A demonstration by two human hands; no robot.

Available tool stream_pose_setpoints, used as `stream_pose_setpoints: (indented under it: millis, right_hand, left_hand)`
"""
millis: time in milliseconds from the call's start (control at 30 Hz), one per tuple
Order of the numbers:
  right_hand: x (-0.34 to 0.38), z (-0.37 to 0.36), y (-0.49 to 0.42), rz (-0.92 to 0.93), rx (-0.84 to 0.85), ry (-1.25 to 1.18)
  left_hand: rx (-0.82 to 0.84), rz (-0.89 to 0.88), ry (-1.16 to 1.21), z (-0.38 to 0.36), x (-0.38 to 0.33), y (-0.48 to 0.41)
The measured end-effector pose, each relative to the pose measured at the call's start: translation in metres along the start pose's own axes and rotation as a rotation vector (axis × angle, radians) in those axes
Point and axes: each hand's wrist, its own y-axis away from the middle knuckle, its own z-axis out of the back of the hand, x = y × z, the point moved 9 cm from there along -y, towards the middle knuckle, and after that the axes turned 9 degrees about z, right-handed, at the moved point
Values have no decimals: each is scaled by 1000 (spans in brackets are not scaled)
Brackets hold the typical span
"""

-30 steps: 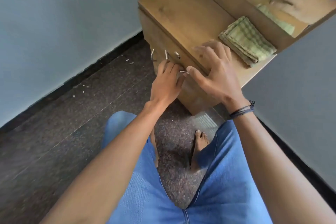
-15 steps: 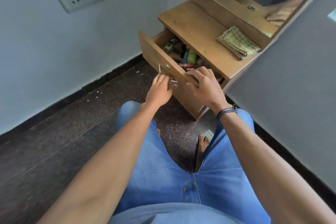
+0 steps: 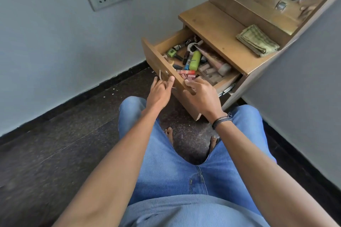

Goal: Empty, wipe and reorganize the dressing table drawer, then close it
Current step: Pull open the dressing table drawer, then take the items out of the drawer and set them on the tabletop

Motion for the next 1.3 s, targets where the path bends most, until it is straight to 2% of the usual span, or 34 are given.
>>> stream_pose_setpoints:
  millis: [267, 433, 1300]
  right_hand:
    - [42, -19, 15, 102, 30, 81]
    - [43, -19, 17, 75, 32, 63]
    - [29, -30, 26, 18, -54, -75]
  left_hand:
    - [-165, 224, -73, 35, 29, 14]
    - [-177, 300, -158, 42, 30, 21]
    - [-210, 232, -148, 44, 21, 41]
